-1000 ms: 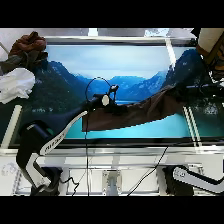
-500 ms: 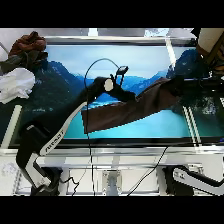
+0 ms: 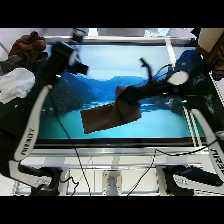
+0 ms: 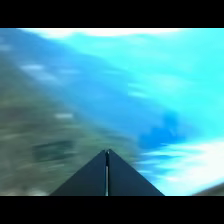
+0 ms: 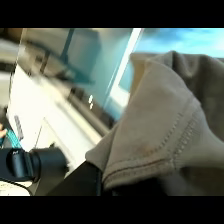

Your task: Fold the shirts.

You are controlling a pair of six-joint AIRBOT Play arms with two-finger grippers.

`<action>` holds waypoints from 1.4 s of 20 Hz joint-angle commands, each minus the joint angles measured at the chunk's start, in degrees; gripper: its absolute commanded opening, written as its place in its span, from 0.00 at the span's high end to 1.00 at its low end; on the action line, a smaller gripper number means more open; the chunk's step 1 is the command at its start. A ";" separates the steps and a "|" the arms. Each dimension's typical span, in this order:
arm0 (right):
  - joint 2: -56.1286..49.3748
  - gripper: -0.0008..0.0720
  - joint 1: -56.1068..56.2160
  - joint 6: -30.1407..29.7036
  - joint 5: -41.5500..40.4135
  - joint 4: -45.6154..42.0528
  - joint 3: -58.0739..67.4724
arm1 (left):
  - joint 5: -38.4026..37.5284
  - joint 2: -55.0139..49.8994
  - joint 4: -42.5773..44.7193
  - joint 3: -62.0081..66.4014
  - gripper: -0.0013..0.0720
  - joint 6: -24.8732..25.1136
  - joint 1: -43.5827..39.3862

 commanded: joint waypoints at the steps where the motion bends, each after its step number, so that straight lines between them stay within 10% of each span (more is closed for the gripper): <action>1: -4.85 0.86 11.74 0.79 -13.29 0.59 0.02 | -1.95 5.25 2.93 0.33 0.97 -0.55 6.12; 3: -6.62 0.36 15.10 0.85 -17.70 0.79 0.02 | -3.04 6.91 2.84 0.33 0.97 -0.39 7.56; 15: -6.23 0.35 -14.67 9.57 2.34 -23.02 0.00 | -5.51 7.82 -3.19 0.33 0.97 0.33 8.00; 28: -27.65 0.33 -18.10 -3.17 2.47 0.00 0.02 | -6.38 7.82 -7.04 0.33 0.97 0.35 7.98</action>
